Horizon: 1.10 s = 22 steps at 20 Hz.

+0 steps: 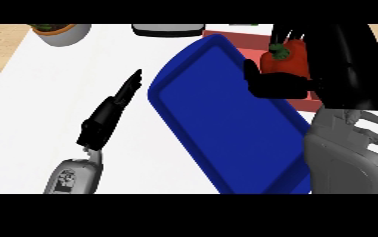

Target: Pick the bell pepper from the tray and place it in the cardboard box

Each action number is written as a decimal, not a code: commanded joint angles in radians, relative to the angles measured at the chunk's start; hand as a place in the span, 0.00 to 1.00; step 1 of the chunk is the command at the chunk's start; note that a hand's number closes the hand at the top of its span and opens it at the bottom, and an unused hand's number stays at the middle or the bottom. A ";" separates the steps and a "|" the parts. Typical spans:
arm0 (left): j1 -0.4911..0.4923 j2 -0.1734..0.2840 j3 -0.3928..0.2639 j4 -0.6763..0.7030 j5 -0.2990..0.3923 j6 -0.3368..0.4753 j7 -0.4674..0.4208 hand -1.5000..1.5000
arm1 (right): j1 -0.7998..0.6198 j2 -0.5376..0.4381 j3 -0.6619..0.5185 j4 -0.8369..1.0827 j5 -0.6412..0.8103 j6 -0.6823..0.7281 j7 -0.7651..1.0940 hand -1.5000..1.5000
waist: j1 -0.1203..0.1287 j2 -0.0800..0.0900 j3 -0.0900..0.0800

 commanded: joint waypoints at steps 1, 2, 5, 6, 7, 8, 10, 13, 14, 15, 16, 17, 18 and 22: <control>-0.040 -0.008 0.004 0.009 0.001 0.000 0.041 0.50 | -0.064 -0.068 -0.087 0.194 -0.006 -0.100 -0.105 1.00 | 0.002 0.002 0.000; -0.015 -0.001 0.004 0.008 0.001 -0.007 0.009 0.50 | -0.034 -0.059 -0.028 0.173 0.032 -0.079 -0.077 1.00 | -0.001 0.000 0.000; -0.027 -0.011 -0.005 0.013 -0.020 0.010 0.016 0.50 | -0.073 -0.104 -0.074 0.296 0.027 -0.128 -0.141 1.00 | 0.001 0.001 0.000; 0.029 -0.036 -0.042 -0.083 -0.018 0.015 0.070 0.50 | -0.099 -0.076 -0.041 0.333 0.059 -0.147 -0.114 1.00 | 0.006 0.000 0.000; 0.000 -0.008 -0.009 -0.041 -0.001 -0.008 0.045 0.50 | -0.108 -0.086 -0.038 0.381 0.067 -0.161 -0.136 1.00 | 0.005 0.001 0.000; -0.014 0.001 0.001 -0.016 -0.004 -0.010 0.031 0.50 | -0.110 -0.103 -0.070 0.466 0.057 -0.210 -0.187 1.00 | 0.007 0.003 0.000; -0.050 0.021 0.041 0.002 0.022 -0.026 0.031 0.50 | -0.084 -0.072 -0.025 0.488 0.089 -0.236 -0.177 1.00 | 0.002 0.002 0.000; 0.033 -0.008 -0.008 -0.065 -0.005 -0.004 0.033 0.50 | -0.069 -0.100 -0.068 0.617 0.079 -0.332 -0.264 1.00 | 0.007 0.001 0.000; -0.026 0.000 0.009 -0.039 0.011 -0.021 0.063 0.50 | -0.124 -0.081 -0.070 0.699 0.095 -0.360 -0.248 1.00 | 0.009 0.003 0.000; 0.000 0.011 0.024 0.035 0.006 -0.022 -0.038 0.50 | -0.120 -0.090 -0.097 0.731 0.069 -0.349 -0.258 1.00 | 0.007 0.005 0.000; -0.018 0.007 0.029 0.001 0.004 -0.007 0.010 0.50 | -0.096 -0.032 -0.086 0.702 0.052 -0.347 -0.219 1.00 | 0.005 0.002 0.000; -0.047 0.010 0.037 0.021 0.016 -0.019 0.011 0.50 | -0.130 -0.050 -0.152 0.764 0.023 -0.380 -0.223 1.00 | 0.008 0.005 0.000; 0.010 -0.027 -0.024 -0.028 -0.027 0.012 0.001 0.50 | -0.164 -0.018 -0.190 0.798 -0.003 -0.391 -0.178 0.00 | 0.020 0.006 0.001; 0.000 0.012 0.011 -0.087 0.034 -0.048 0.068 0.50 | -0.157 -0.058 -0.238 0.953 -0.073 -0.426 -0.308 0.00 | 0.017 0.004 0.001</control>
